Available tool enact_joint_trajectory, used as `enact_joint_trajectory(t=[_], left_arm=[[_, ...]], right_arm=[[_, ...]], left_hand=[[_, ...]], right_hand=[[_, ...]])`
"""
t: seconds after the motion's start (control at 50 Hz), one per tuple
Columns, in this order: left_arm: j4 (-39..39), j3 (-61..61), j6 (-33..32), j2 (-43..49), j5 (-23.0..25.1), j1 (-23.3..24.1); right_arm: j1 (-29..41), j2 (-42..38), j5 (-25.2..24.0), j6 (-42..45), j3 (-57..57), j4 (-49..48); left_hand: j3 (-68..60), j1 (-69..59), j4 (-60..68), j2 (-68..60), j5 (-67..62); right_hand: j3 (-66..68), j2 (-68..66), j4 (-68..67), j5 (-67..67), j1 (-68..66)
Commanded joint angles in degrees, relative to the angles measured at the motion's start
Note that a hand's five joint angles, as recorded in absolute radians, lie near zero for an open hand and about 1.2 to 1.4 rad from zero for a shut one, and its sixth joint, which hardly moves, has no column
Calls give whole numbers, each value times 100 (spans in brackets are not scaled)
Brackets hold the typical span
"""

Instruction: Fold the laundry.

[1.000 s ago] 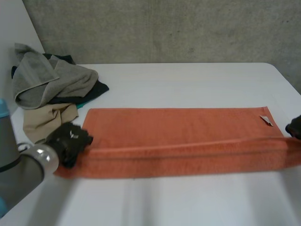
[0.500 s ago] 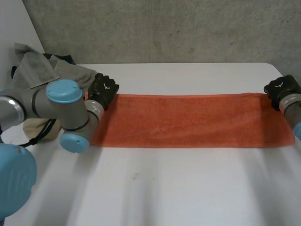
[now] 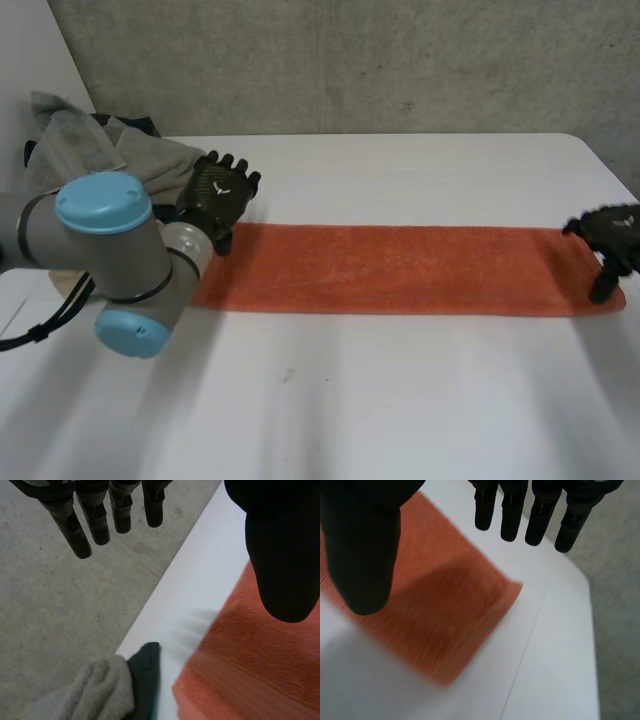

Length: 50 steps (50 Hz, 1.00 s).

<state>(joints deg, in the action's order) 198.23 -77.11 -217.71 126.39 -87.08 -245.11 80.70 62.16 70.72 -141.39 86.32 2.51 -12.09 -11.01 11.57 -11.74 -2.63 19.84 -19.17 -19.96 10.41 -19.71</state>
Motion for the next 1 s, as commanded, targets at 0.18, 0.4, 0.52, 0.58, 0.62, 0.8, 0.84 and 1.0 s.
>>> enact_joint_trajectory(t=[0.18, 0.4, 0.52, 0.58, 0.62, 0.8, 0.84, 1.0], left_arm=[[13, -392, 379, -176, 25, 59], [5, -796, 379, -755, 34, 77], [13, -1104, 388, -1116, 34, 59], [13, -1218, 388, -1222, 34, 59], [13, -1288, 396, -1301, 34, 51], [13, -1526, 423, -1565, 25, 33], [13, -1570, 537, -1574, 25, 33], [22, -1579, 994, -1556, 34, 103]], right_arm=[[-468, -785, -146, 59, 105, -1033], [-1285, -293, 742, 1164, -115, -1385], [-919, -231, 663, 2055, -176, -1419], [-233, -152, 488, 1791, -238, -1533], [409, -21, 172, 1527, -203, -1744], [2931, 103, -884, 1421, -167, -2237], [3538, -239, -1016, 1456, -246, -2316], [4779, -1426, -823, 1439, -923, -2211]], left_hand=[[209, 101, -157, 174, 263], [209, 101, -157, 174, 263], [209, 101, -157, 174, 263], [209, 101, -157, 174, 263], [209, 101, -157, 174, 263], [209, 101, -157, 174, 263], [209, 101, -157, 174, 263], [209, 101, -157, 174, 263]], right_hand=[[6016, -6083, -6003, 5959, -6029], [6016, -6083, -6004, 5959, -6029], [6016, -6083, -6004, 5959, -6029], [6016, -6083, -6004, 5959, -6029], [6016, -6083, -6004, 5959, -6029], [6016, -6083, -6004, 5959, -6029], [6016, -6083, -6004, 5959, -6029], [6016, -6083, -6004, 5959, -6029]])
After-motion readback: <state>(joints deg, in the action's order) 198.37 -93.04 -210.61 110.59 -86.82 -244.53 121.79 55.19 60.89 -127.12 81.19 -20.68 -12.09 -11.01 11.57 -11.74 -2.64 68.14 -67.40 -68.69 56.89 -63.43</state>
